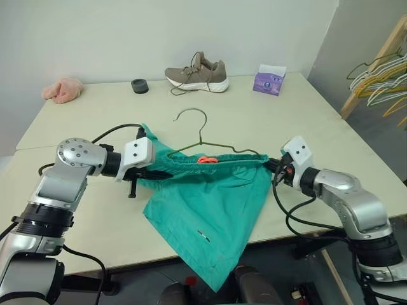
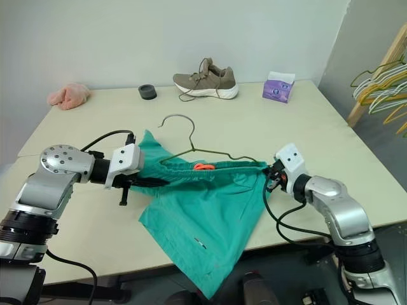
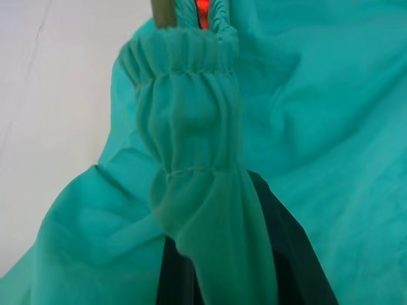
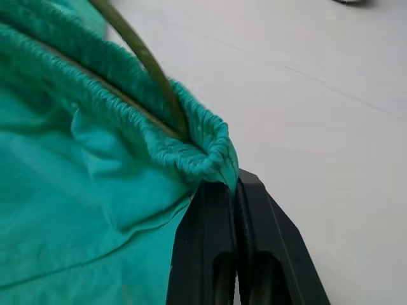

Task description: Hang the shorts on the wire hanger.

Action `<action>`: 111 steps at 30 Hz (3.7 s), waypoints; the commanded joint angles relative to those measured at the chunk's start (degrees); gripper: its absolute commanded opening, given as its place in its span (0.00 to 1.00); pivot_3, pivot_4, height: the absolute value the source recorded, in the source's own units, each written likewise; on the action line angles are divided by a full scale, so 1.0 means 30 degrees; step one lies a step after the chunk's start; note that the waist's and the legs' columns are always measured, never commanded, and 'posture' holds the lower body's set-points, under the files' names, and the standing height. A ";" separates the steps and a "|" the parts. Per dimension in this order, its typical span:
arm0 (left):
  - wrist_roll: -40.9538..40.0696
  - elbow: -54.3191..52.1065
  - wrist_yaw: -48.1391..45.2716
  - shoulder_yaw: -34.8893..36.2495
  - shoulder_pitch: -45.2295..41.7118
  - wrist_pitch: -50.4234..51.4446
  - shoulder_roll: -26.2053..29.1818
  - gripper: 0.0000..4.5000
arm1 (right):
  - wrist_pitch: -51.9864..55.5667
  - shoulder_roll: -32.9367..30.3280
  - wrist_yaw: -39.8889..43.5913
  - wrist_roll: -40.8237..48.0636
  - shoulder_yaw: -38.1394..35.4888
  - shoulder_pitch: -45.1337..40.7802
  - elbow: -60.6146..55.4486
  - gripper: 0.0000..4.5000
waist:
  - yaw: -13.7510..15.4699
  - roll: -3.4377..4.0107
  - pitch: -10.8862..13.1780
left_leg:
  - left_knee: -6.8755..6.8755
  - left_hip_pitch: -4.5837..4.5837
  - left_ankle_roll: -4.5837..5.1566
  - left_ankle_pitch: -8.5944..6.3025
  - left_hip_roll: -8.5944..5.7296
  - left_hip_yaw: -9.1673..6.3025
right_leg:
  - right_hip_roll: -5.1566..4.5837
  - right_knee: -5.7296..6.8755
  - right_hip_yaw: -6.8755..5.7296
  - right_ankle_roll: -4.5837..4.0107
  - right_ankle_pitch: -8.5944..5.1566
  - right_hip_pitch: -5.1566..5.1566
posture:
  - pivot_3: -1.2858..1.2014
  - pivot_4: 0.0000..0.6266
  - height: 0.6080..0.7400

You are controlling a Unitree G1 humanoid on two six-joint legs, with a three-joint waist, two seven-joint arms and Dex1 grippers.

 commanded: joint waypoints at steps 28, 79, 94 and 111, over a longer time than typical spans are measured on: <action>0.1427 -0.0573 0.0158 -0.0176 0.0406 0.0029 -0.0324 0.00 | -0.2546 -0.3216 0.4842 -0.3303 0.4063 -0.4643 -0.2569 0.54 | -0.0018 0.0006 0.0004 | 0.0004 -0.0012 0.0001 -0.0001 -0.0003 -0.0002 | -0.0014 -0.0002 -0.0008 -0.0001 0.0000 -0.0013 | 0.44 0.14 1.00; -0.0508 0.0258 0.0379 0.1470 -0.0095 0.2839 -0.1032 0.60 | -0.2817 -0.0749 1.0921 -0.5651 0.6131 -0.7511 0.4526 0.00 | -0.0586 0.0012 0.0000 | 0.0015 -0.0013 -0.0002 0.0001 -0.0003 -0.0031 | -0.0017 0.0023 -0.0020 -0.0005 0.0001 -0.0015 | 0.43 0.11 1.00; 0.0027 0.6063 0.5371 0.2911 -0.2018 -0.2026 -0.2536 0.99 | 0.4104 -0.3362 0.9198 -0.2203 0.0955 -0.2326 0.1681 0.00 | -0.0498 -0.0001 -0.0008 | 0.0020 -0.0043 -0.0002 0.0000 -0.0031 -0.0009 | -0.0114 -0.0009 -0.0021 -0.0003 0.0003 -0.0012 | 0.43 0.14 1.00; -0.7100 -0.6786 0.2105 0.0226 0.0013 0.9110 -0.4122 0.99 | 1.2343 0.0719 -0.0001 -0.1236 -1.3167 0.8782 -0.3325 0.00 | -0.0541 0.0067 0.0043 | -0.0033 0.0209 -0.0008 -0.0008 -0.0018 -0.0045 | -0.0014 -0.0082 -0.0030 0.0100 -0.0077 0.0243 | 0.37 0.21 1.00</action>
